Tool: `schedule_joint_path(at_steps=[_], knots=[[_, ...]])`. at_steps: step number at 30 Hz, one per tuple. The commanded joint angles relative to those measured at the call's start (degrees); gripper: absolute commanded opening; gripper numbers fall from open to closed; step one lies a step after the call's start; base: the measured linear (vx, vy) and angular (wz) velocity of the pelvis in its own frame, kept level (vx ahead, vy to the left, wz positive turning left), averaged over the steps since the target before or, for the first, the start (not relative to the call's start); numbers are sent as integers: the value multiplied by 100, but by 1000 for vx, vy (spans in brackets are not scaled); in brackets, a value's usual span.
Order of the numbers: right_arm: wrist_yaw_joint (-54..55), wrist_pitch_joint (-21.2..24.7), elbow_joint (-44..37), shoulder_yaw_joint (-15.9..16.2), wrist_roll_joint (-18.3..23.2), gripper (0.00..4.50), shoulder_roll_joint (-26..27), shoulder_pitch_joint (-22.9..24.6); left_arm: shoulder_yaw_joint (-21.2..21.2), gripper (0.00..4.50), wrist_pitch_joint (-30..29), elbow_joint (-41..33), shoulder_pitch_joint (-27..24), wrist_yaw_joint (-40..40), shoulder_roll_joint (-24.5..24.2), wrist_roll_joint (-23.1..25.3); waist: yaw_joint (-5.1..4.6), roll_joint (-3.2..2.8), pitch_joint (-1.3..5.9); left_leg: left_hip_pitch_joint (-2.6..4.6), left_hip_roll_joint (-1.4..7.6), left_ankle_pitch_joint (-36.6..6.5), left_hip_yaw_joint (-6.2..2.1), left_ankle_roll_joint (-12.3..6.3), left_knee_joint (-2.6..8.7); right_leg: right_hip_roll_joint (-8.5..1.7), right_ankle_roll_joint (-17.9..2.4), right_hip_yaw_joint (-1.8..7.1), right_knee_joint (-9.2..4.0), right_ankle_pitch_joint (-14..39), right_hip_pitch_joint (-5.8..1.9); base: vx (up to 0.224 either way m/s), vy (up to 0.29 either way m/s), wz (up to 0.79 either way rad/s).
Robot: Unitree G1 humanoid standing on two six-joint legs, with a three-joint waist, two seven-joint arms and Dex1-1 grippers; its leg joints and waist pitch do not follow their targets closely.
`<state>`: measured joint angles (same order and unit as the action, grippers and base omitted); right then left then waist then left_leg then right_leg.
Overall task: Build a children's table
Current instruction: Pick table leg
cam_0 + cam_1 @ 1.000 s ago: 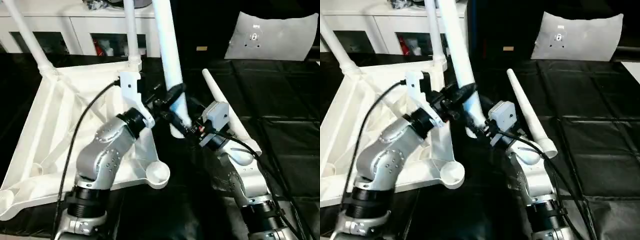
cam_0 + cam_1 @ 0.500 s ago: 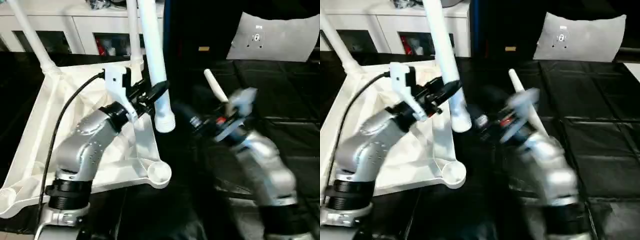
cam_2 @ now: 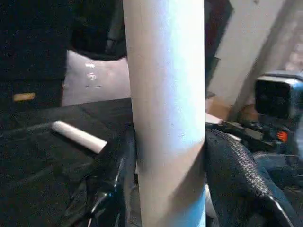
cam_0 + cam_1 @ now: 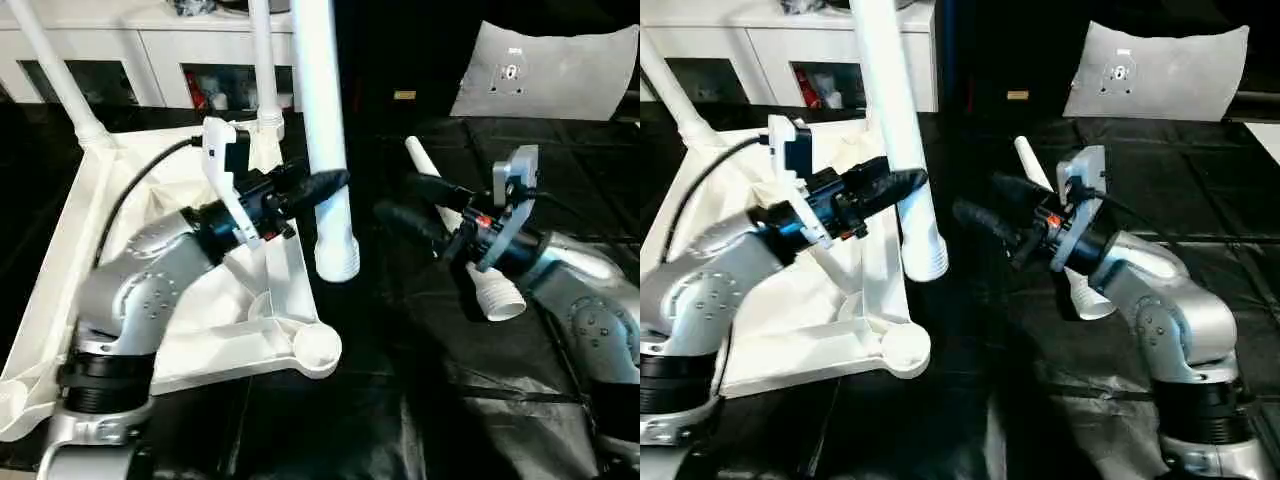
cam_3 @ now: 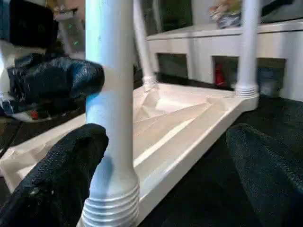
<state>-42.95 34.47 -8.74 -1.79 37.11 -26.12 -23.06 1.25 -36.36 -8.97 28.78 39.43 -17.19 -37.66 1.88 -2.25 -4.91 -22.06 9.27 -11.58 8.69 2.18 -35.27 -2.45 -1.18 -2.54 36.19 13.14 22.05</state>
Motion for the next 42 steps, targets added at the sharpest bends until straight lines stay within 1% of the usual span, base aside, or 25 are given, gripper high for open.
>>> schedule_joint_path(at_steps=[1,2,3,4,7,8,9,12,15,19,20,21,23,24,25,26,28,29,32,33,34,35,39,40,42], knots=[[-89,129,-164,55,46,450,-79,-110,-47,188,-67,-188,123,103,-38,-116,5,60,333,61,334,-204,-80,-417,403,-523,-1366,307,-431,160,-295,0,0,0],[-144,186,-178,71,71,450,-106,-136,-43,188,-84,-189,145,84,-35,-123,7,64,330,61,336,-203,-79,-419,405,-518,-1389,306,-427,125,-296,0,0,0],[-298,260,-218,174,68,450,-185,-164,-94,188,-51,-190,177,106,-58,-59,4,65,327,60,327,-210,-76,-422,402,-513,-1400,306,-427,112,-299,0,0,0],[-399,304,-249,272,47,450,-249,-175,-163,188,12,-201,191,143,-92,31,13,67,331,66,328,-215,-79,-438,397,-513,-1394,305,-433,115,-310,0,0,0],[-417,392,-263,429,-29,450,-295,-198,-332,188,191,-237,201,199,-146,264,17,67,324,66,349,-205,-82,-462,409,-530,-1360,310,-437,129,-307,0,0,0],[-353,465,-234,522,-111,450,-298,-220,-401,188,294,-263,205,206,-144,369,9,73,322,64,349,-191,-84,-455,412,-530,-1355,310,-443,137,-306,0,0,0],[-347,471,-231,530,-119,450,-299,-222,-404,188,302,-265,205,205,-142,375,5,68,323,67,353,-188,-83,-437,415,-527,-1365,308,-438,137,-303,0,0,0],[-275,578,-112,683,-259,450,-282,-271,-620,188,472,-331,207,236,-228,652,4,80,321,64,352,-222,-79,-379,418,-532,-1362,316,-440,171,-309,0,0,0],[-245,728,-86,765,-252,450,-249,-321,-684,188,505,-387,203,204,-212,703,0,79,314,65,349,-227,-73,-343,420,-532,-1365,323,-441,174,-311,0,0,0],[-170,846,-5,844,-292,450,-148,-383,-752,188,574,-504,153,240,-179,722,-4,86,315,68,351,-193,-73,-338,423,-530,-1426,319,-429,44,-309,0,0,0],[-141,867,33,841,-295,432,-110,-402,-780,188,601,-530,133,253,-186,742,-2,79,316,75,360,-224,-74,-328,426,-538,-1439,318,-433,86,-303,0,0,0],[-130,875,47,840,-296,421,-96,-409,-790,188,611,-539,125,258,-189,749,-7,98,310,68,358,-222,-72,-325,426,-535,-1427,321,-438,94,-307,0,0,0],[-66,933,141,815,-272,411,0,-453,-827,188,641,-597,73,260,-162,744,-3,91,313,76,358,-189,-67,-305,426,-534,-1424,324,-419,60,-301,0,0,0],[-60,939,160,802,-257,401,25,-461,-841,188,639,-617,57,252,-151,746,-8,103,314,74,358,-185,-65,-306,426,-533,-1434,326,-423,43,-304,0,0,0],[-58,941,173,792,-241,388,43,-466,-857,188,633,-639,38,252,-145,749,-3,96,317,74,362,-165,-66,-291,424,-536,-1453,326,-412,-20,-307,0,0,0],[-68,929,183,783,-221,376,54,-471,-879,188,637,-659,21,257,-137,761,-6,109,317,75,364,-148,-64,-288,424,-532,-1461,326,-408,-81,-307,0,0,0],[-84,926,190,772,-197,357,71,-484,-896,188,652,-666,1,263,-131,777,-7,106,316,74,366,-116,-67,-294,423,-531,-1477,326,-396,-189,-315,0,0,0],[-92,931,194,763,-186,357,79,-490,-905,188,659,-667,-8,262,-127,787,-4,109,316,80,368,-109,-65,-301,422,-534,-1484,327,-395,-235,-313,0,0,0],[-121,944,200,754,-173,323,88,-506,-922,188,677,-658,-25,252,-120,803,-1,113,309,82,361,-134,-58,-308,420,-536,-1491,333,-398,-221,-314,0,0,0],[-124,946,199,751,-173,323,90,-507,-924,188,678,-658,-27,251,-120,803,-2,120,309,77,359,-135,-57,-309,420,-535,-1488,333,-400,-212,-317,0,0,0],[-131,955,191,742,-164,300,99,-509,-932,188,687,-656,-31,250,-119,810,1,122,312,79,361,-129,-59,-305,421,-539,-1486,333,-397,-203,-321,0,0,0],[-151,967,181,723,-155,290,110,-512,-947,188,695,-653,-39,245,-111,825,-4,120,308,78,360,-140,-59,-298,421,-533,-1483,331,-399,-175,-318,0,0,0],[-191,970,133,680,-74,271,129,-511,-984,188,728,-635,-55,241,-97,901,-2,122,312,78,361,-103,-60,-325,416,-536,-1486,333,-394,-239,-321,0,0,0],[-223,956,97,686,-60,246,122,-503,-986,188,764,-613,-56,200,-80,951,-2,123,313,76,362,-88,-59,-334,415,-534,-1485,333,-391,-254,-323,0,0,0],[-274,915,52,720,-81,240,91,-484,-980,188,796,-577,-45,140,-51,998,-2,117,318,79,367,-90,-58,-343,410,-533,-1496,332,-389,-296,-322,0,0,0]])
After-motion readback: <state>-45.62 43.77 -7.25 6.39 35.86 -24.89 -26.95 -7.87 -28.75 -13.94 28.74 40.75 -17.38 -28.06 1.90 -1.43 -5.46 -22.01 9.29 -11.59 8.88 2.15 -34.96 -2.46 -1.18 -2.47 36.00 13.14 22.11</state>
